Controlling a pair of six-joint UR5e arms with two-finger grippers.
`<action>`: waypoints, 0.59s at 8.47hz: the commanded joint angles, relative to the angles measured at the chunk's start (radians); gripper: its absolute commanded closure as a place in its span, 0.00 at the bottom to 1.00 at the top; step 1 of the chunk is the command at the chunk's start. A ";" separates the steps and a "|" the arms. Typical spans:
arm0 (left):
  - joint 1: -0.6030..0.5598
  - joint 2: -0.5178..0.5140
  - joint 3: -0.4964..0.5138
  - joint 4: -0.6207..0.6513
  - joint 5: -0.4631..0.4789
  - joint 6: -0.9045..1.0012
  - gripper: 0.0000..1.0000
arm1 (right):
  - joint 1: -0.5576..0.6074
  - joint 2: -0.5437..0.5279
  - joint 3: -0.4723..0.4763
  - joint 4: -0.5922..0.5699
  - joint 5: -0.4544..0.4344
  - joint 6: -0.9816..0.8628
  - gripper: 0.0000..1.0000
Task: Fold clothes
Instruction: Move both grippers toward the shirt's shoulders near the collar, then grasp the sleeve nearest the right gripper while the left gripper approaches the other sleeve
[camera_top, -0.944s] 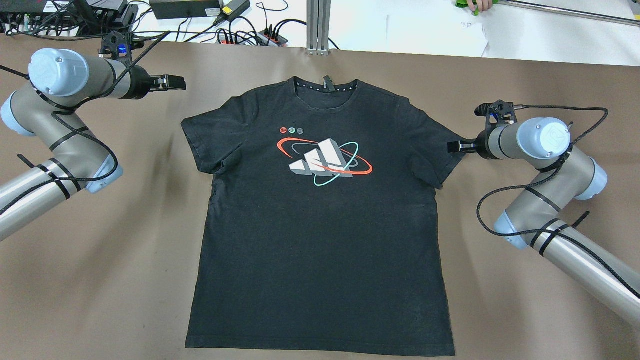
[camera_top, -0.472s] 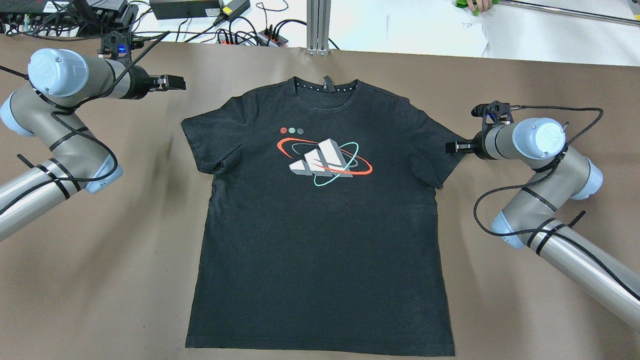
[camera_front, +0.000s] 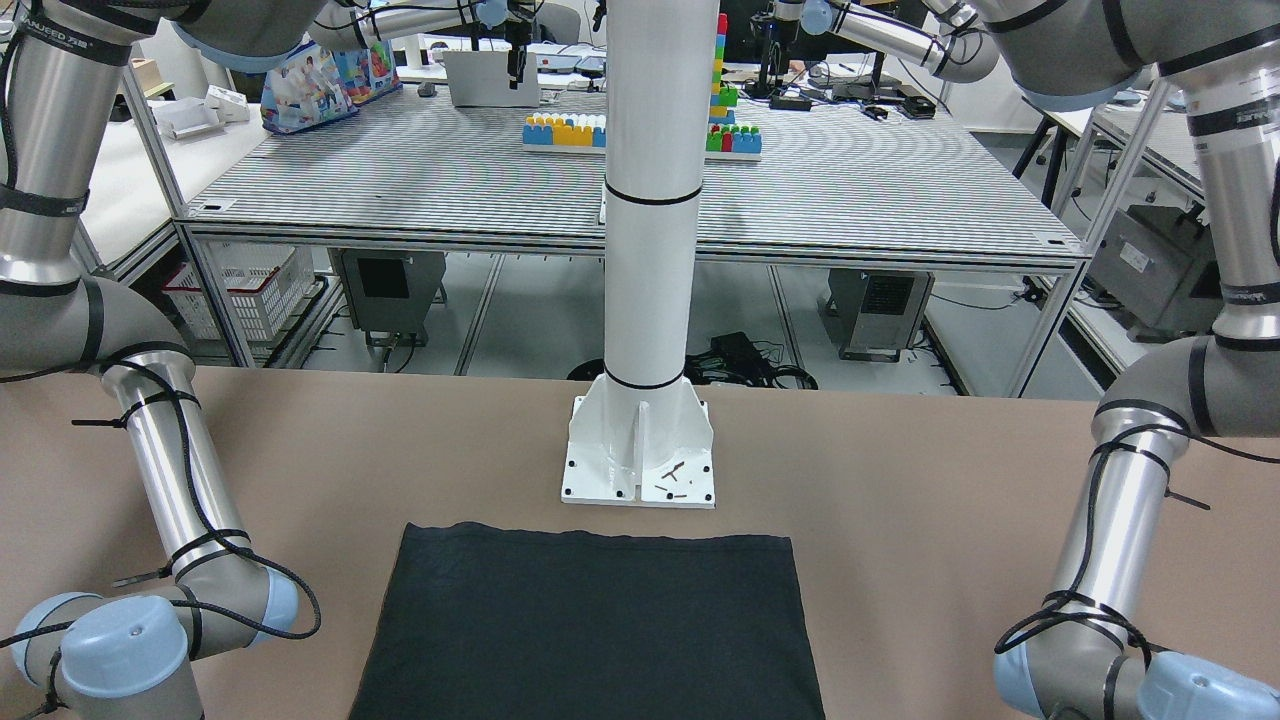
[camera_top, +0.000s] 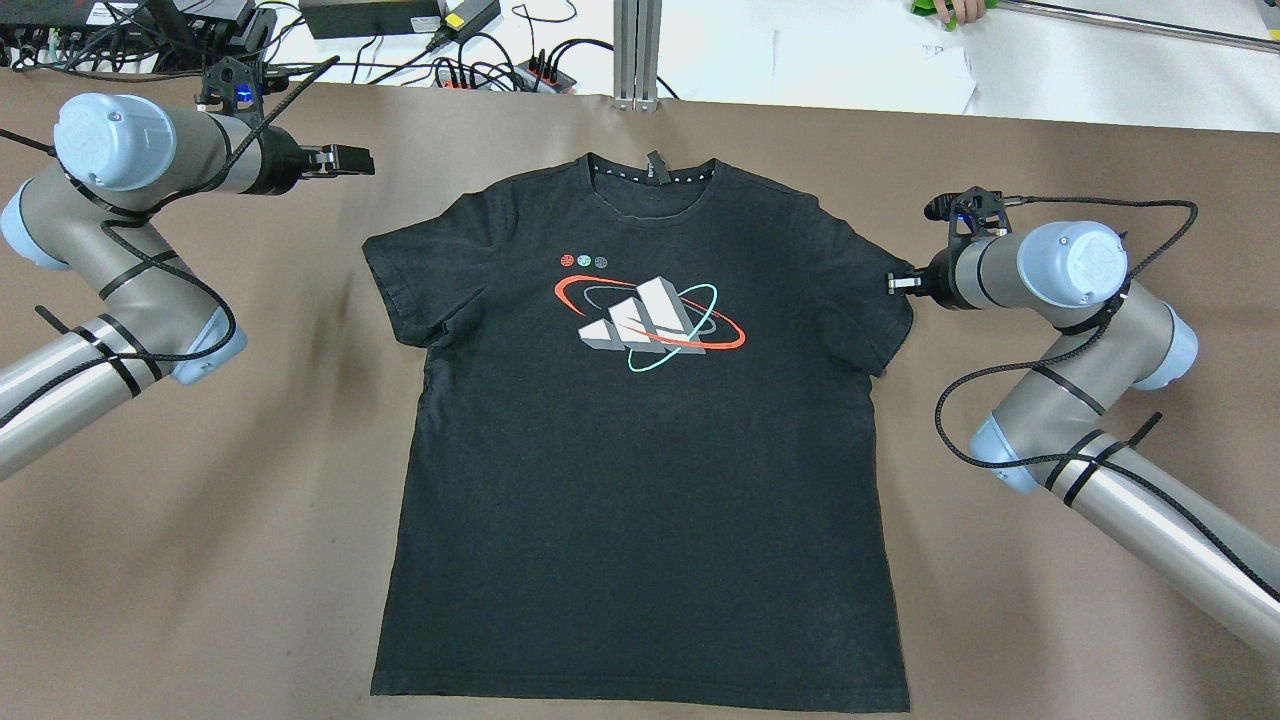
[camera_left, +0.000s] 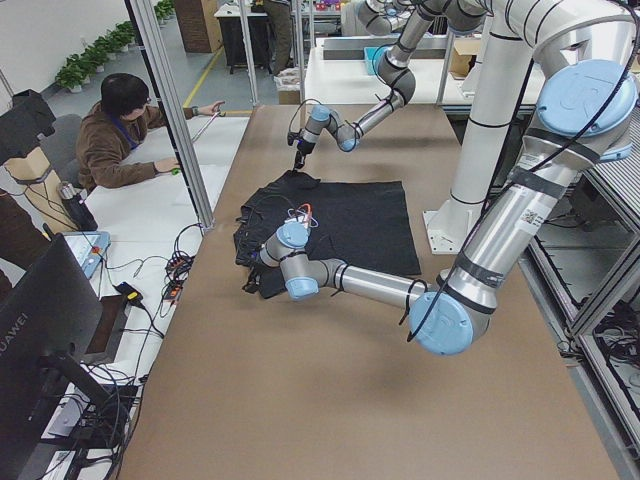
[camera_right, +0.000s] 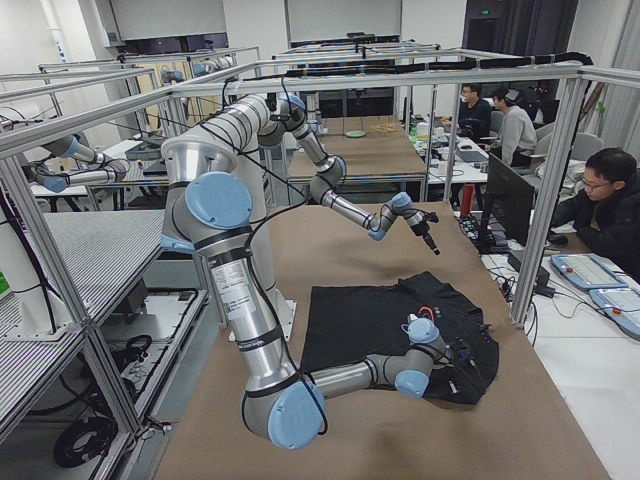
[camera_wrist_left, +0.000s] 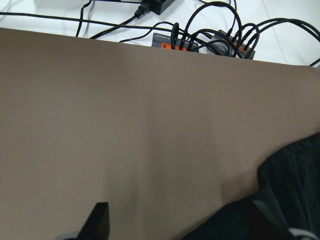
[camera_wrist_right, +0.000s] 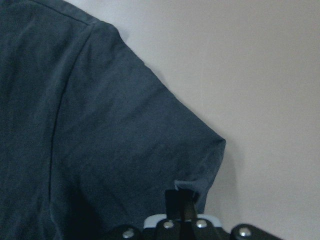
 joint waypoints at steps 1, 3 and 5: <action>0.002 -0.002 0.001 0.001 0.000 0.000 0.00 | -0.019 0.124 0.025 -0.104 0.007 0.030 1.00; 0.002 -0.002 0.003 0.001 0.002 0.002 0.00 | -0.079 0.243 0.000 -0.180 -0.020 0.103 1.00; 0.003 -0.003 0.004 0.003 0.003 0.003 0.00 | -0.136 0.262 -0.015 -0.176 -0.095 0.104 1.00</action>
